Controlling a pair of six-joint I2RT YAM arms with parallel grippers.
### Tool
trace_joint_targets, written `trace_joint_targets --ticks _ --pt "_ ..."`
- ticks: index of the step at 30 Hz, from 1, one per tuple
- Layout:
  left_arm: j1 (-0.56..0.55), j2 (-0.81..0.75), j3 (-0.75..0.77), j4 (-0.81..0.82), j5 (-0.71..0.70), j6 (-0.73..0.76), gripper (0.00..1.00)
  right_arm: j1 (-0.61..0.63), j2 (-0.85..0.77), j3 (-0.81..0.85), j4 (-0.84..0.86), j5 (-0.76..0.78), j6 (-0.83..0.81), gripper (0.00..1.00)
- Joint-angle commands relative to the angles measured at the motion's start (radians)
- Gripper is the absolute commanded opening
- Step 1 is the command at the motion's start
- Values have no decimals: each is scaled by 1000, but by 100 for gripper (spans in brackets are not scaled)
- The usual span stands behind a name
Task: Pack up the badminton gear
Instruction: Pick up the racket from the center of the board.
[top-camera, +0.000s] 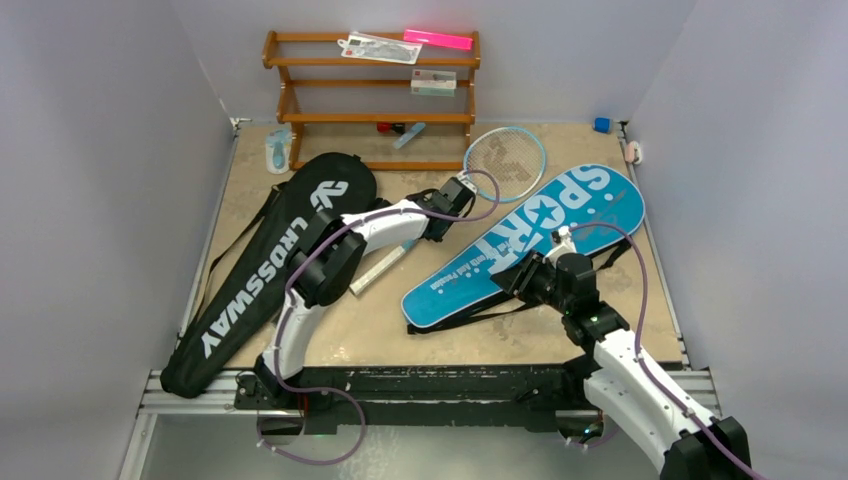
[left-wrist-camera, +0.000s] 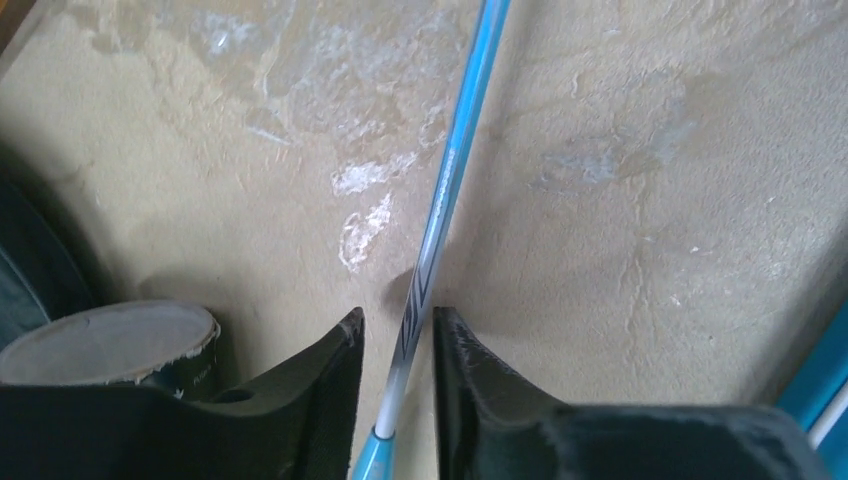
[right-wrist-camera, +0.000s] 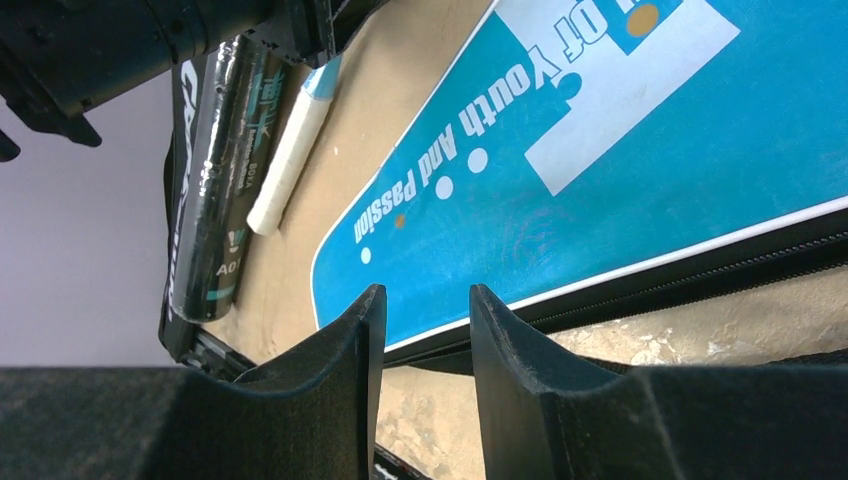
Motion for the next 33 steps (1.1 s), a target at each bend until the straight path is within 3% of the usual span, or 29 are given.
trace_joint_targets --ticks 1,3,7,12,22,27,33 --pt "20 43 40 -19 42 23 19 -5 -2 48 10 13 -37 39" --pt "21 36 40 -19 40 31 0 -5 -2 55 7 19 -42 39" --pt "20 -39 19 -21 60 30 0 -5 -2 81 1 37 -51 39" --pt "7 -224 -42 -36 233 -19 0 -6 24 148 19 42 -46 41" --pt "-17 -547 -250 68 425 -158 0 -6 176 251 137 23 154 54" --pt "-66 -610 -320 129 475 -198 0 -5 240 299 209 10 222 66" --pt "-139 -615 -353 183 476 -221 0 -5 259 305 196 59 363 63"
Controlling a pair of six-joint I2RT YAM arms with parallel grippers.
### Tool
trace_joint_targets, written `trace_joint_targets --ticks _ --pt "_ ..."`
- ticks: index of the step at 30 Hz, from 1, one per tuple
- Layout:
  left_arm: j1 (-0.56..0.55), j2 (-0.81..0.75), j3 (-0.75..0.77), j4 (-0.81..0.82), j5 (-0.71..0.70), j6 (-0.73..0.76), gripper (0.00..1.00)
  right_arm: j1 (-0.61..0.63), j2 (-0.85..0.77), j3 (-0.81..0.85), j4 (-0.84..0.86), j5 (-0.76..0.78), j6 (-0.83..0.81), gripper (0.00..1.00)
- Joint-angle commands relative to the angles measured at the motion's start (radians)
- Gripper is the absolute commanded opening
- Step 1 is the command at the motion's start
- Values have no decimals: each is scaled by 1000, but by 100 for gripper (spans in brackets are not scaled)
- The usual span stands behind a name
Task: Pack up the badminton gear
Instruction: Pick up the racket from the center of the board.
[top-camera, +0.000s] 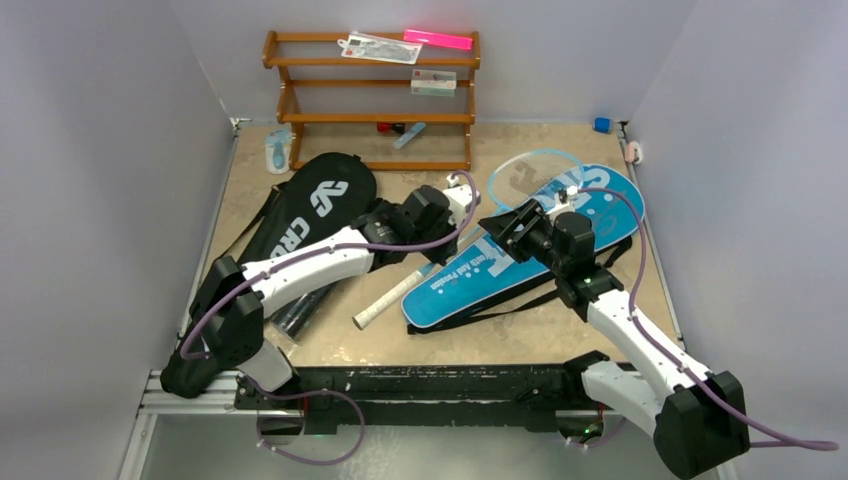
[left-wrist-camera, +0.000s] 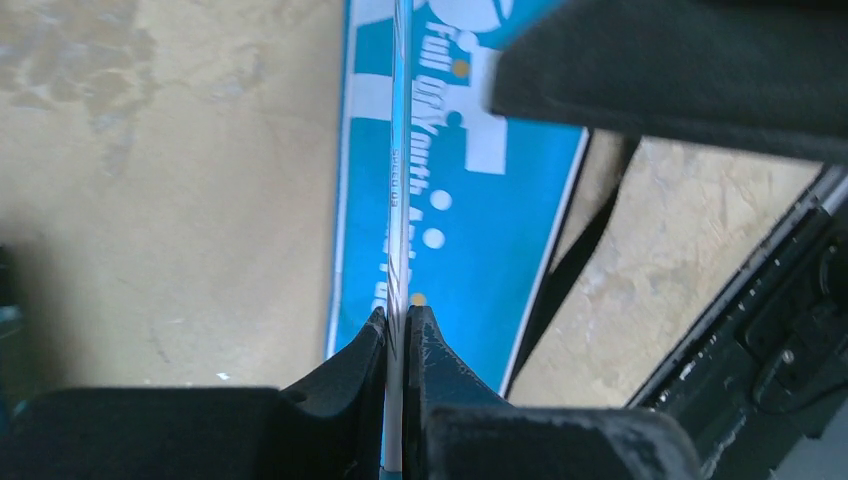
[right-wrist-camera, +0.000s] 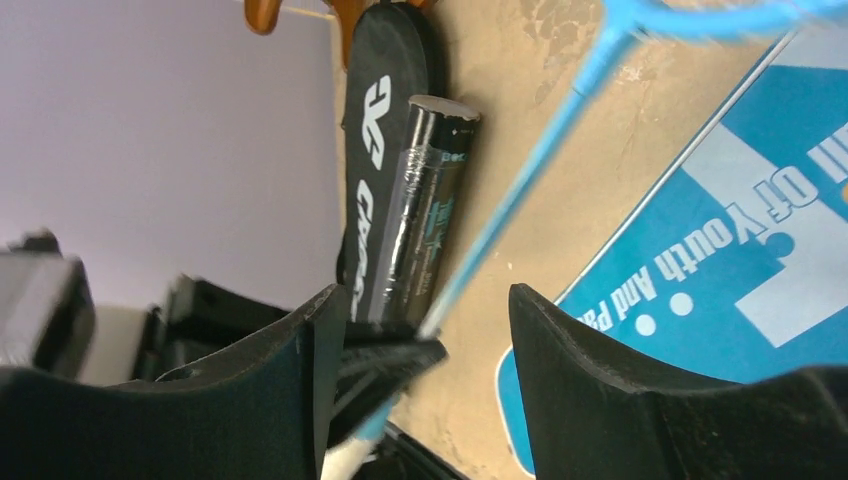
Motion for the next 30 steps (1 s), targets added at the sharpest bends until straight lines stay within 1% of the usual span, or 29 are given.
trace_joint_targets --ticks 1,7,15,17,19,23,30 --pt "-50 -26 -10 106 30 -43 0 -1 -1 39 24 43 130 61" --pt "-92 -33 -20 155 -13 -45 0 -2 -10 67 -115 105 146 59" --pt "-98 -13 -15 158 -14 -41 0 -3 -81 34 -184 140 149 59" --pt "-101 -11 -14 158 -14 -41 0 -2 -104 31 -237 163 156 59" --pt "-103 -9 -11 155 -14 -38 0 -1 -122 20 -254 170 160 59" --pt "-109 -14 -5 155 -9 -38 0 -1 -131 -3 -243 171 169 59" --pt "-118 -17 0 165 18 -45 0 -2 -56 11 -204 144 198 57"
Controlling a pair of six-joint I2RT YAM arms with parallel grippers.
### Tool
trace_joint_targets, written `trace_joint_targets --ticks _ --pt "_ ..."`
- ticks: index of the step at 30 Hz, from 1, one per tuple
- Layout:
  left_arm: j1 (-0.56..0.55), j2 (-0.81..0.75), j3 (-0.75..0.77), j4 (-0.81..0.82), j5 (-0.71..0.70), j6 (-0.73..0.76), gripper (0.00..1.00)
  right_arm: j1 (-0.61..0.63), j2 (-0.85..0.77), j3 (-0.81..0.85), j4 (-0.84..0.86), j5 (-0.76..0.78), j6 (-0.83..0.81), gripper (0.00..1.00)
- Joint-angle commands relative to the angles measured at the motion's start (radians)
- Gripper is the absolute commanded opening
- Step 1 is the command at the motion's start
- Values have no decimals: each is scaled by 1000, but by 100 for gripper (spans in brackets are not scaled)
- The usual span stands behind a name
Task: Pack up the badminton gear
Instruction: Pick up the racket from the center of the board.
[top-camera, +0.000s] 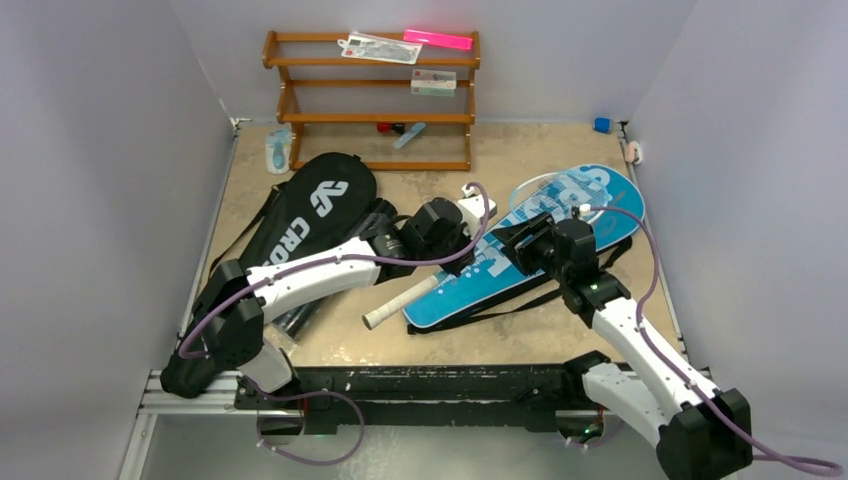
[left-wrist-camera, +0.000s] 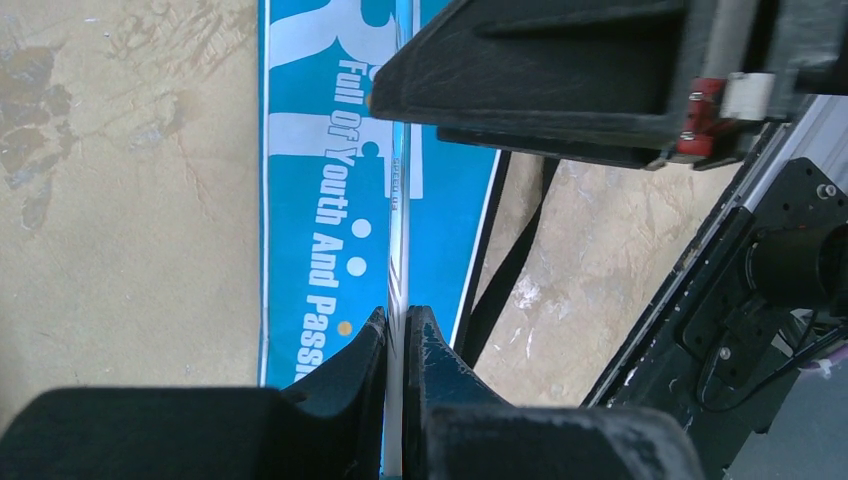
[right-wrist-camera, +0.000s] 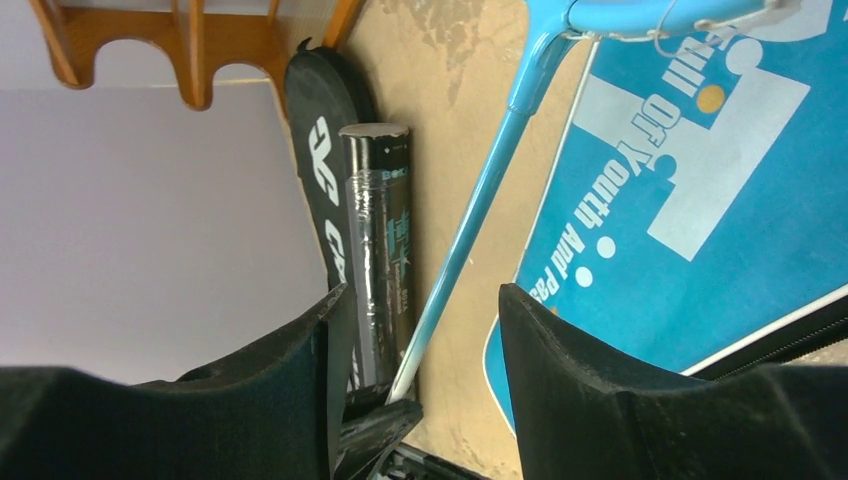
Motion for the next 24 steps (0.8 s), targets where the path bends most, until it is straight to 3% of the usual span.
trace_joint_targets --ticks 1,4,6,8,12,14,24 --pt "-10 -17 22 80 24 -12 0 -2 46 12 31 -3 32 55" --pt "-13 -19 20 96 62 -10 0 -2 68 12 38 -24 41 45" --pt "-15 -19 17 99 84 -7 0 -2 66 3 38 -53 50 18" --pt "-15 -21 12 97 98 0 3 -2 51 1 35 -39 53 1" --pt "-15 -58 -12 92 120 30 42 -2 3 5 -32 8 11 0" --pt "-15 -97 -47 103 121 54 53 -2 -30 11 -90 47 -14 0" --pt "-1 -209 -88 53 -14 85 70 -1 -254 33 -446 82 -161 0"
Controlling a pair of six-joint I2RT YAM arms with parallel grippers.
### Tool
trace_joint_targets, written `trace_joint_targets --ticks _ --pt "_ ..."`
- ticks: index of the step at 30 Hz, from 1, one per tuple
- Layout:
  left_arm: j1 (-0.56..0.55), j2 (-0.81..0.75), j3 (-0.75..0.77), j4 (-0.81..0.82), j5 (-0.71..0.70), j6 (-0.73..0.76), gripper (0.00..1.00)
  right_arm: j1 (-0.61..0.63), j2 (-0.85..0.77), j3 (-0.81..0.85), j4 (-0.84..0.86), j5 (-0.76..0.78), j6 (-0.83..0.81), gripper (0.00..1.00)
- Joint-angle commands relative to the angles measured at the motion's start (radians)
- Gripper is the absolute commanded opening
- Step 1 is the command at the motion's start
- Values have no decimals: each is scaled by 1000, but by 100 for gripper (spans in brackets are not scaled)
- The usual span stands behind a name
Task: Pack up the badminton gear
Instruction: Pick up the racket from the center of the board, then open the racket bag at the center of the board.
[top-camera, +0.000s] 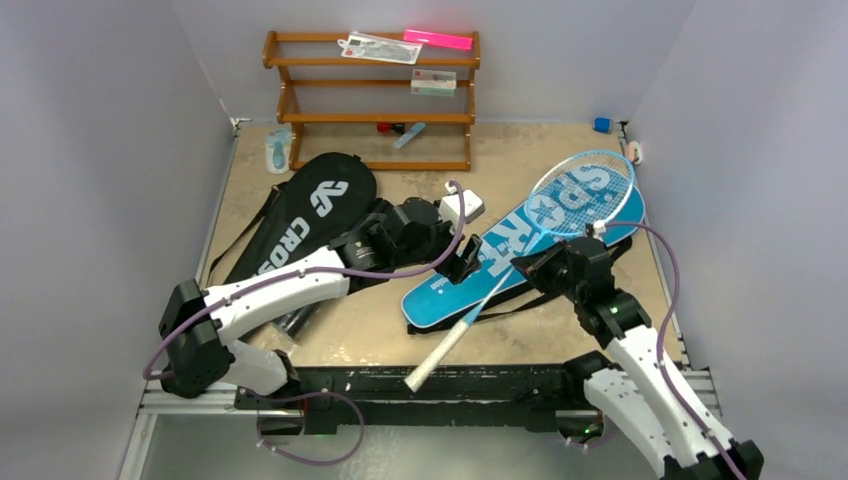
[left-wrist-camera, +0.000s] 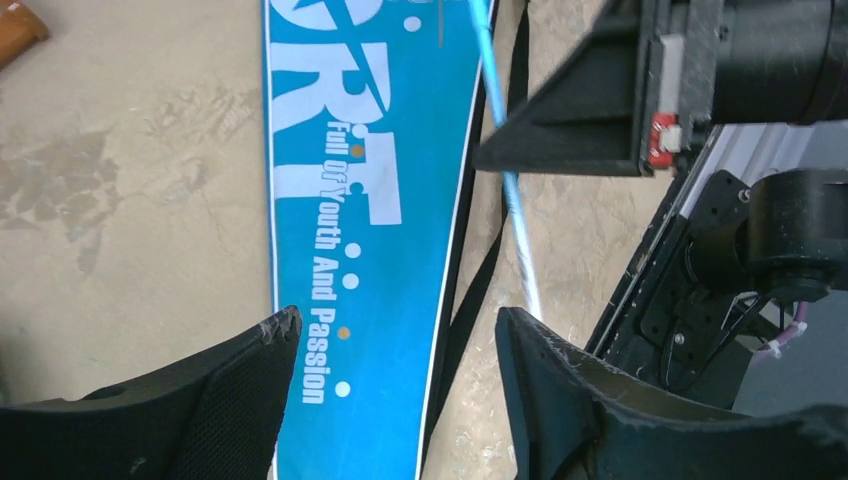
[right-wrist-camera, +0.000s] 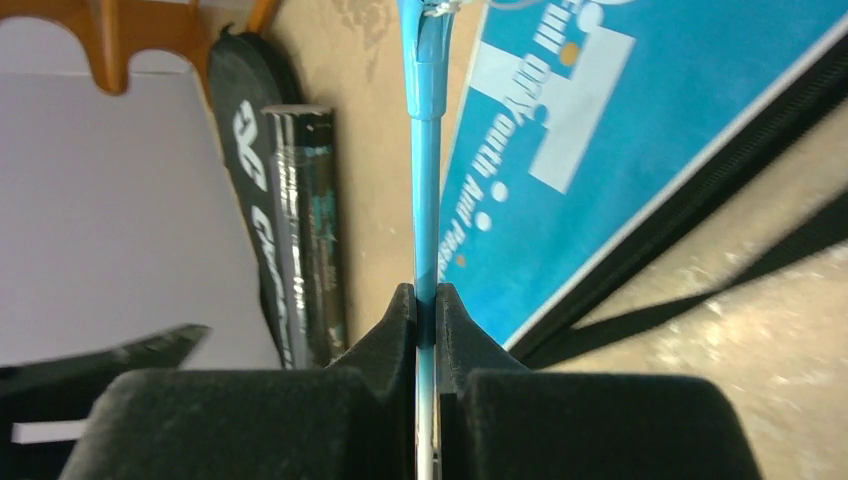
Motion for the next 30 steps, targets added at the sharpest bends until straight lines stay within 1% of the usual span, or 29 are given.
trace_joint_targets --ticks 1,6,7,12,17,21,23,26,30 --pt "10 -49 -29 20 -51 35 74 -1 -99 45 -224 24 -108 0" --pt "25 -40 -86 55 -110 35 98 -2 -229 89 -434 9 -174 0" --pt "26 -42 -102 69 -102 32 99 -1 -256 95 -464 -1 -182 0" --pt "26 -38 -171 158 -58 36 98 -1 -392 103 -609 -70 -206 0" --pt "16 32 -168 164 22 53 89 -2 -461 156 -789 -106 -225 0" --pt "-33 97 -156 174 -47 89 89 -2 -477 216 -907 -121 -264 0" --pt "-64 137 -131 165 -51 110 90 -1 -486 244 -946 -118 -283 0" --pt "-116 200 -83 139 -94 147 91 -2 -515 279 -987 -112 -291 0" --pt "-207 292 -29 144 -233 208 92 -1 -561 301 -996 -100 -275 0"
